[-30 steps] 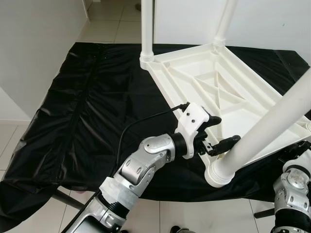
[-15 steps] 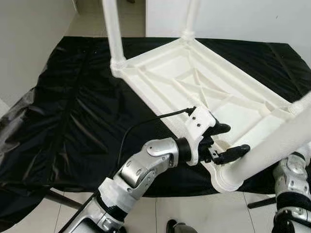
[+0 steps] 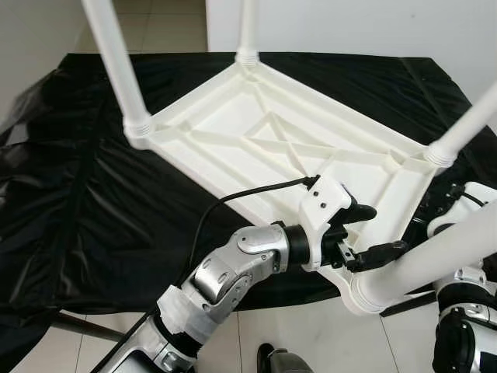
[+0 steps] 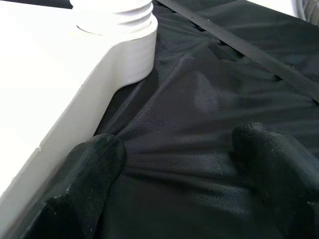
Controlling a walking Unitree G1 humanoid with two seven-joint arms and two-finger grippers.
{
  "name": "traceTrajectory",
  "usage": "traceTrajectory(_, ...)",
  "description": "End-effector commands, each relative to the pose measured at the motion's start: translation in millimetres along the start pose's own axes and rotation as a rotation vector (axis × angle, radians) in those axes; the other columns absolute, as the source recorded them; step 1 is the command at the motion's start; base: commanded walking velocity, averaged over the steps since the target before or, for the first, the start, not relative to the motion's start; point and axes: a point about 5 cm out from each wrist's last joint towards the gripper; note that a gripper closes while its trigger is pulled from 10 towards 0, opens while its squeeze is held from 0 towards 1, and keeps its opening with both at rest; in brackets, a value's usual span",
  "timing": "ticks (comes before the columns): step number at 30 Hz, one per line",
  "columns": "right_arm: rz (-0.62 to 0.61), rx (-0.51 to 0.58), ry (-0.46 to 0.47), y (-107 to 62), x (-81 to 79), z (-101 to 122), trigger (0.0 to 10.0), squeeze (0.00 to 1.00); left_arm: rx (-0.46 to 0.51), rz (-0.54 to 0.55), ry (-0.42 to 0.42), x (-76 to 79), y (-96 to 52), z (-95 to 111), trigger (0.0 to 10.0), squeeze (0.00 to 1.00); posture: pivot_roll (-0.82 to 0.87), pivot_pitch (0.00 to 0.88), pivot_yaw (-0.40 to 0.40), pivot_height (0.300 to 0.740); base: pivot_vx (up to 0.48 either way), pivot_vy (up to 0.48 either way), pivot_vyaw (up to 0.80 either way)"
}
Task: Building children table
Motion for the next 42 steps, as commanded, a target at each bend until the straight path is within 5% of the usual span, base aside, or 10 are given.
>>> traceTrajectory(1, 0.216, -0.05, -0.033, -1.1, -46.7, -10.9, 10.0, 0.0, 0.055, -0.346, 0.014, 32.1, 9.8, 8.5, 10.0, 0.0, -0.03, 0.229, -0.004, 0.74, 0.0, 0.0, 0.0)
traceTrajectory(13, 0.302, 0.002, -0.043, 3.3, -75.4, -0.1, 10.0, 0.0, 0.025, -0.275, 0.066, 24.3, 16.5, 2.8, 10.0, 0.0, -0.03, 0.225, -0.009, 0.74, 0.0, 0.0, 0.0)
traceTrajectory(18, 0.108, 0.094, 0.004, 1.7, -51.7, 4.2, 10.0, 0.0, 0.016, -0.065, 0.107, -11.0, 12.0, 2.5, 10.0, 0.0, -0.02, 0.213, -0.004, 0.74, 0.0, 0.0, 0.0)
traceTrajectory(22, 0.057, 0.145, 0.043, -0.6, -44.7, 7.0, 10.0, 0.0, 0.025, -0.015, 0.119, -19.9, 8.7, 5.2, 10.0, 0.0, -0.02, 0.21, -0.001, 0.74, 0.0, 0.0, 0.0)
traceTrajectory(27, 0.044, 0.297, 0.1, -17.6, -45.7, 16.0, 10.0, 0.0, 0.031, 0.132, 0.15, -51.4, -5.8, 16.8, 10.0, 0.0, -0.02, 0.195, 0.011, 0.74, 0.0, 0.0, 0.0)
traceTrajectory(36, 0.101, 0.365, 0.081, -41.9, -54.5, 16.4, 10.0, 0.0, 0.022, 0.216, 0.202, -65.3, -23.7, 19.1, 10.0, 0.0, -0.02, 0.18, 0.015, 0.74, 0.0, 0.0, 0.0)
traceTrajectory(42, 0.134, 0.369, 0.097, -77.3, -48.4, 10.1, 10.0, 0.0, -0.003, 0.321, 0.206, -69.0, -66.9, 14.4, 10.0, 0.0, -0.01, 0.146, 0.013, 0.74, 0.0, 0.0, 0.0)
Point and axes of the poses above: a point about 5 cm out from each wrist's last joint towards the gripper, its own y axis pointing out of the wrist towards the gripper, its own z axis along the axis of the wrist's last joint, x = y × z, and after that the axes turned 4 degrees about y, right-handed
